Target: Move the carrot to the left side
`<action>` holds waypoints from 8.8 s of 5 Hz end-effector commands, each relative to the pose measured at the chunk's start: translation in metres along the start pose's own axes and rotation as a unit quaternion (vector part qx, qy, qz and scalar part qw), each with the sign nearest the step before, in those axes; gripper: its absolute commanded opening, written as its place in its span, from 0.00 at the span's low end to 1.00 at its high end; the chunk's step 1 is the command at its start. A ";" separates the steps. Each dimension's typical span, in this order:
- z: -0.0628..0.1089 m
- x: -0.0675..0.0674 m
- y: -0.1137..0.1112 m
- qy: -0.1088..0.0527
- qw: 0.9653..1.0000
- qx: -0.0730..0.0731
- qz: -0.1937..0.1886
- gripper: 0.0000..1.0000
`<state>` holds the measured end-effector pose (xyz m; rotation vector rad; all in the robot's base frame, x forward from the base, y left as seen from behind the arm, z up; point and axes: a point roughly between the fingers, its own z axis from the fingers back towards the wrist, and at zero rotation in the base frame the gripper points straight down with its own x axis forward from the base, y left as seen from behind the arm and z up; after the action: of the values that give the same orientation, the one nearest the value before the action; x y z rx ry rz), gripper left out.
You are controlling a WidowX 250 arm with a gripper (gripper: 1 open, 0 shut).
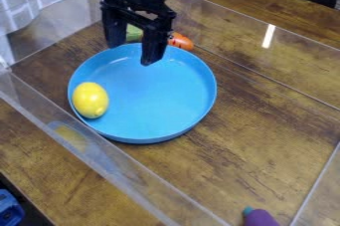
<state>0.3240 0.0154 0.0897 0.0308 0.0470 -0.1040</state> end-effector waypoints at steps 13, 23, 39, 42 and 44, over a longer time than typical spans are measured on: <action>0.007 0.063 -0.014 -0.119 0.937 0.060 -0.322 1.00; -0.036 0.086 -0.003 -0.126 0.922 0.066 -0.361 1.00; -0.009 0.109 0.028 -0.166 0.833 0.128 -0.512 1.00; -0.022 0.120 0.012 -0.173 0.804 0.123 -0.555 1.00; -0.008 0.118 0.002 -0.177 0.815 0.130 -0.536 0.00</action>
<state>0.4351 0.0102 0.0425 0.2112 -0.2623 -1.2666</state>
